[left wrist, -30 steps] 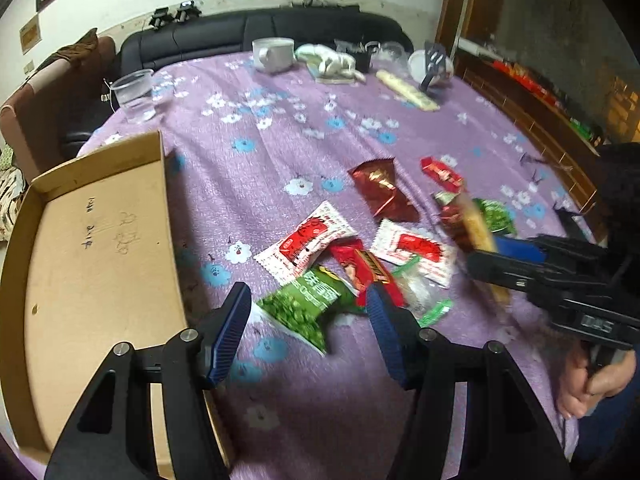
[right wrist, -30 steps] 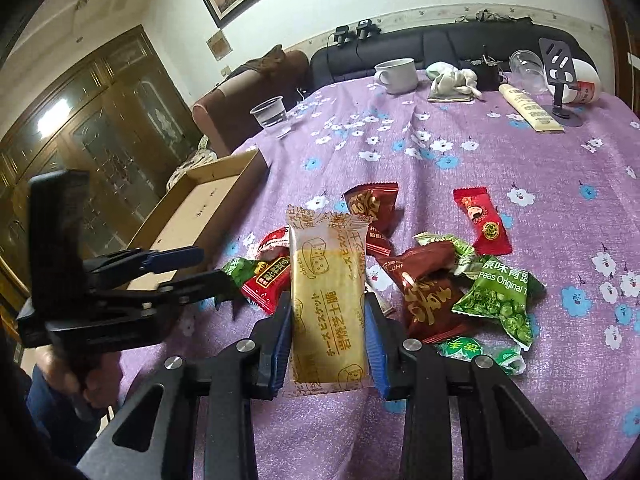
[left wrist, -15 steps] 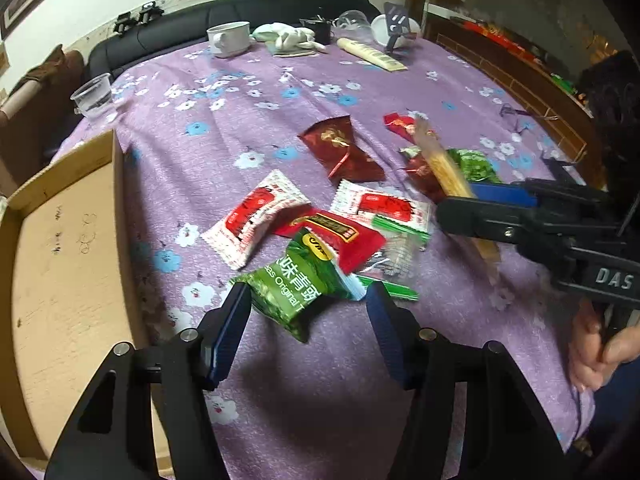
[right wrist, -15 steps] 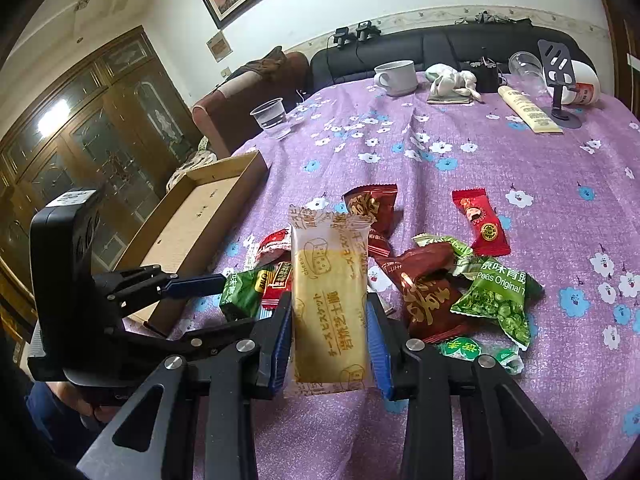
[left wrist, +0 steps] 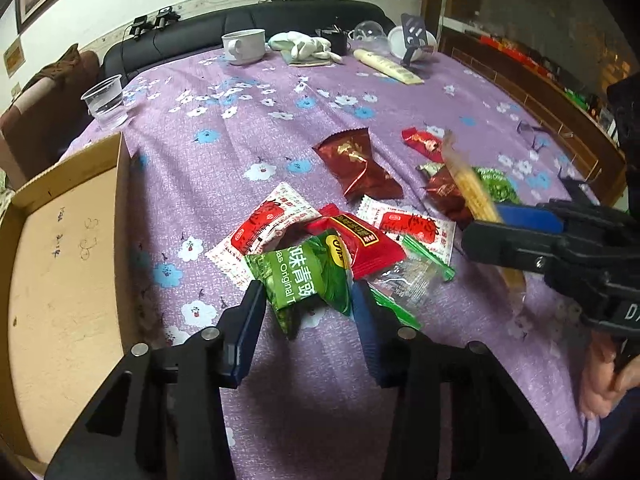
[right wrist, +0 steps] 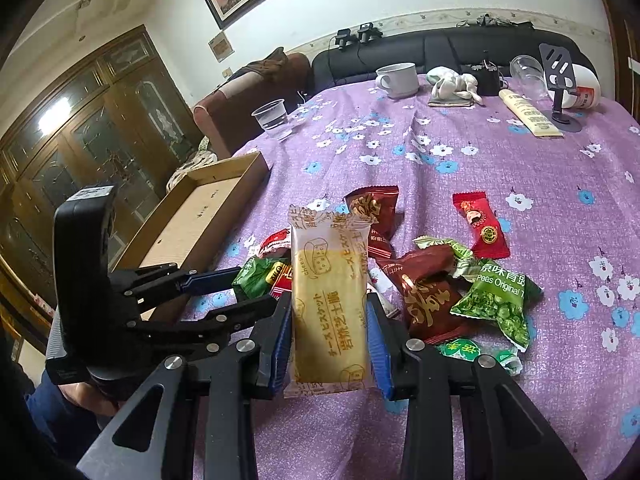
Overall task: Organize snacks
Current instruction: 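Carry the green bag with the left tool and yellow packet with the right tool over the tray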
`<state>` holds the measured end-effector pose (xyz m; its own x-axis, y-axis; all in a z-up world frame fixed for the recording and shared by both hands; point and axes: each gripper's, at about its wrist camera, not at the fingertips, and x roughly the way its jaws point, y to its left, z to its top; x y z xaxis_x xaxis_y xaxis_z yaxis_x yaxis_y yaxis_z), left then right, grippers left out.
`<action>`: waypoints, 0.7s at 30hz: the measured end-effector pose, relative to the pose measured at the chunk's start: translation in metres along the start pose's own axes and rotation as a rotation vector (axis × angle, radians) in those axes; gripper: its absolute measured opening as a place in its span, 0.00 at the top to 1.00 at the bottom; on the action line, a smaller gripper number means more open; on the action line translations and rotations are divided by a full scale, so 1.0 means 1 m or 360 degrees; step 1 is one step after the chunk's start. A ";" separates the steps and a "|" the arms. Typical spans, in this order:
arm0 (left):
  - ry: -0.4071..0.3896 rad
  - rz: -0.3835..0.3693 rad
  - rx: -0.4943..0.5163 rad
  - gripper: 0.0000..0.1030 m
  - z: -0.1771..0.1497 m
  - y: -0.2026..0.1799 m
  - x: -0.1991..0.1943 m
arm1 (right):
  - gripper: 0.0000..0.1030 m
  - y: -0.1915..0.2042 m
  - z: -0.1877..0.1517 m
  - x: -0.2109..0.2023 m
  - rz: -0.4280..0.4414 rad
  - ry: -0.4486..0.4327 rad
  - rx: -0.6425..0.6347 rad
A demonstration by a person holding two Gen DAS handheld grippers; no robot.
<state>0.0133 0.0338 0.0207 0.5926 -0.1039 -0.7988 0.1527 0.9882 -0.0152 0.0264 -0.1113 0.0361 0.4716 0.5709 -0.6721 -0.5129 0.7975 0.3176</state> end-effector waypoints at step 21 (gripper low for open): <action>-0.0062 -0.0060 -0.0078 0.60 -0.010 -0.004 -0.026 | 0.65 0.000 0.001 -0.002 -0.0009 -0.0018 -0.0011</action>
<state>-0.0106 0.0337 0.0357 0.6175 -0.1444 -0.7732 0.1368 0.9877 -0.0752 0.0267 -0.1121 0.0379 0.4823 0.5687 -0.6663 -0.5152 0.7993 0.3093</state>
